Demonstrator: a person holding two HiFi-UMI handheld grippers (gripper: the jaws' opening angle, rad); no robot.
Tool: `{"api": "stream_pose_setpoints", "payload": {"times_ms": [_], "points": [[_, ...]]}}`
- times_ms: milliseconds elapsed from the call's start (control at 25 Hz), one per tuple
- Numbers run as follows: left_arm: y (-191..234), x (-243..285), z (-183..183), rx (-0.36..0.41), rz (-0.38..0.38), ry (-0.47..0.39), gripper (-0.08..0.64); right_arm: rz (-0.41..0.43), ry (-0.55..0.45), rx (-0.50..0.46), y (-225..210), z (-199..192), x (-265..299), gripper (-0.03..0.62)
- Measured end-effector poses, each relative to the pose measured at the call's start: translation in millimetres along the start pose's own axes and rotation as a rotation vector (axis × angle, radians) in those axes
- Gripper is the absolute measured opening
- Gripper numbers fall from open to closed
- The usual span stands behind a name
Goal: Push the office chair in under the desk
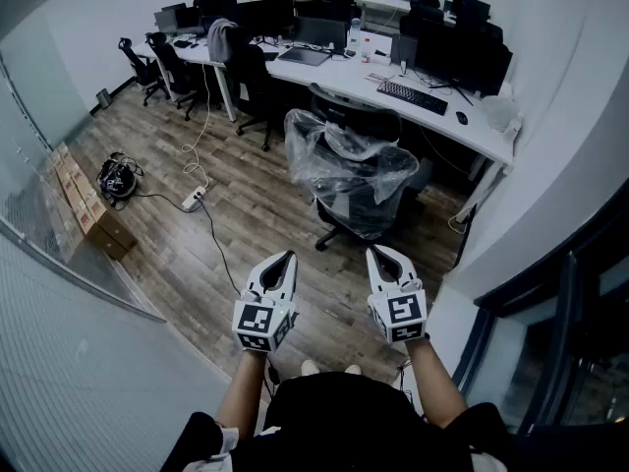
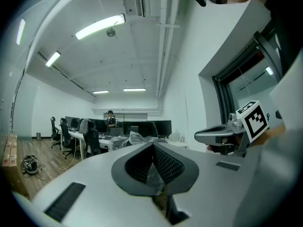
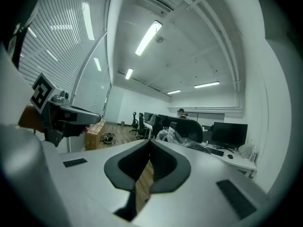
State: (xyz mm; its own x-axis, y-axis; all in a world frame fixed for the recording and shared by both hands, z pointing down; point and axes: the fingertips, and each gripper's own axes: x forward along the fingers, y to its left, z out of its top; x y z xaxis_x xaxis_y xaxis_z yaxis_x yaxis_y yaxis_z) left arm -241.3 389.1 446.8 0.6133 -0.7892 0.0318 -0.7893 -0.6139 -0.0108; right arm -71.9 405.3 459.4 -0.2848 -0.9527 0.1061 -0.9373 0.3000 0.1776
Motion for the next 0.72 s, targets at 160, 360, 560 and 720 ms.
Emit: {"api": "stream_pose_setpoints", "payload": {"times_ms": [160, 360, 560, 720], "points": [[-5, 2, 1, -0.004, -0.010, -0.004, 0.015, 0.008, -0.024, 0.069, -3, -1, 0, 0.025], [-12, 4, 10, -0.012, -0.002, 0.010, 0.015, 0.009, -0.029, 0.039, -4, 0, -3, 0.025], [-20, 4, 7, -0.012, -0.014, 0.012, 0.015, 0.007, -0.030, 0.036, -6, -2, -8, 0.025], [-24, 7, 0, 0.005, -0.016, 0.006, 0.015, -0.001, -0.027, 0.034, -12, -7, -15, 0.025]]}}
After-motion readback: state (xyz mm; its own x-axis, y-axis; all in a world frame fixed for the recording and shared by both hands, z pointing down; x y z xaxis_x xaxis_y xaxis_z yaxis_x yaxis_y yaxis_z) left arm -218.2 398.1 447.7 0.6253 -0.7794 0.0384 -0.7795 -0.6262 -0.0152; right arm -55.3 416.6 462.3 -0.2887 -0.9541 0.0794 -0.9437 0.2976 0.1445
